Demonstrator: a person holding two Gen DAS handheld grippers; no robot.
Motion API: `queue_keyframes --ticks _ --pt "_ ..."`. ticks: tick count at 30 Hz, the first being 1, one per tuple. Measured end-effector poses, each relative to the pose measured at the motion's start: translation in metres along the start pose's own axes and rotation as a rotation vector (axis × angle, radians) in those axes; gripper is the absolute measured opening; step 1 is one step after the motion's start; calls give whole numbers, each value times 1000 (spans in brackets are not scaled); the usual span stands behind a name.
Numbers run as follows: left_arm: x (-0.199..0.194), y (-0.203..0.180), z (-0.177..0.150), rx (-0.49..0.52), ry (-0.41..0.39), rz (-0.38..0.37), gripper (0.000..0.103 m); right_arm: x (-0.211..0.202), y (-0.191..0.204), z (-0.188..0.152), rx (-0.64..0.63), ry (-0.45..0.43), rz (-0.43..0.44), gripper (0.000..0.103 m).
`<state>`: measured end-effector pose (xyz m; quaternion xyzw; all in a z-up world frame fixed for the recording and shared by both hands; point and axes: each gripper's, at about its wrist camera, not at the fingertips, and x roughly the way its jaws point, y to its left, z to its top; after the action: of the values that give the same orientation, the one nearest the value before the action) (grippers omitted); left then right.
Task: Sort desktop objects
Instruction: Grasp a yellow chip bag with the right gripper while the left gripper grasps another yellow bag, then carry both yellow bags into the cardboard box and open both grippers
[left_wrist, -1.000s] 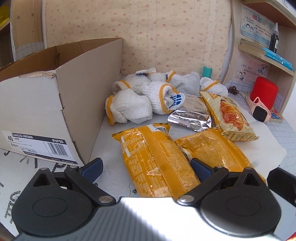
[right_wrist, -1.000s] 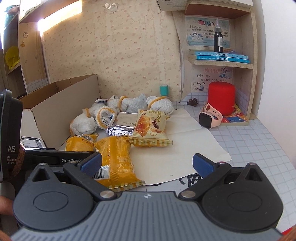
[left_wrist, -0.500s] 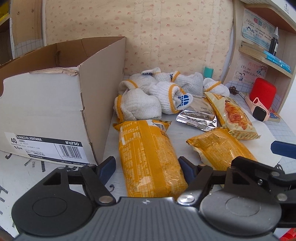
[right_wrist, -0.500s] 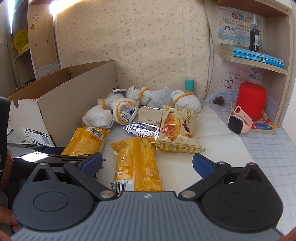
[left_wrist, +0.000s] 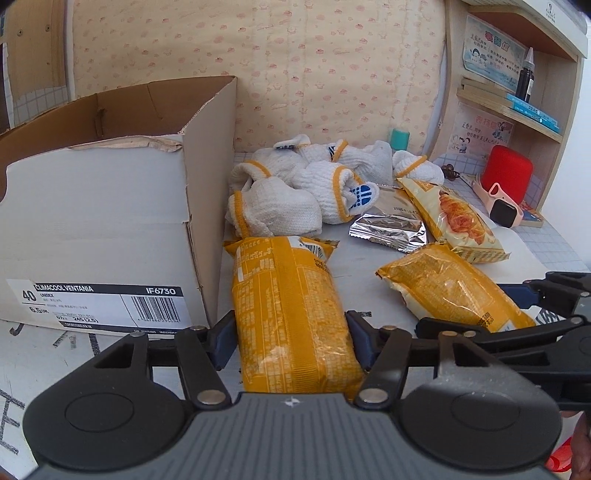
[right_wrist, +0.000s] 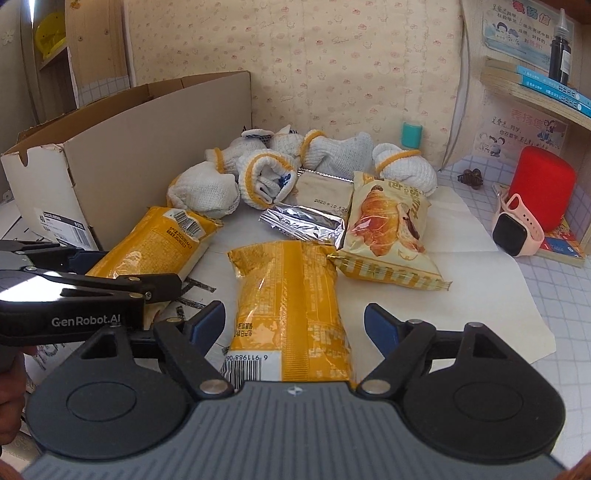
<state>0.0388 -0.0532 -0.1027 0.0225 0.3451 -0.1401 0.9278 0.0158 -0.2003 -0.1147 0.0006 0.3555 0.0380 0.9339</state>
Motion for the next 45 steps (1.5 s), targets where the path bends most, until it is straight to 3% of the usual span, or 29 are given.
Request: queue_keyframes --ticks 2,8,26,45 --pt "0 -2 -1 8 -4 5 63 4 4 -2 -26 5 -4 60" --pt "-1 -2 -2 -4 -20 -4 55 -1 10 -4 -26 -19 -26 51" --pt "-31 -19 6 9 -72 -41 51 -45 0 4 39 -126 -24 50" --pt "-96 -17 26 -8 -203 61 51 -89 17 26 13 -233 -3 50"
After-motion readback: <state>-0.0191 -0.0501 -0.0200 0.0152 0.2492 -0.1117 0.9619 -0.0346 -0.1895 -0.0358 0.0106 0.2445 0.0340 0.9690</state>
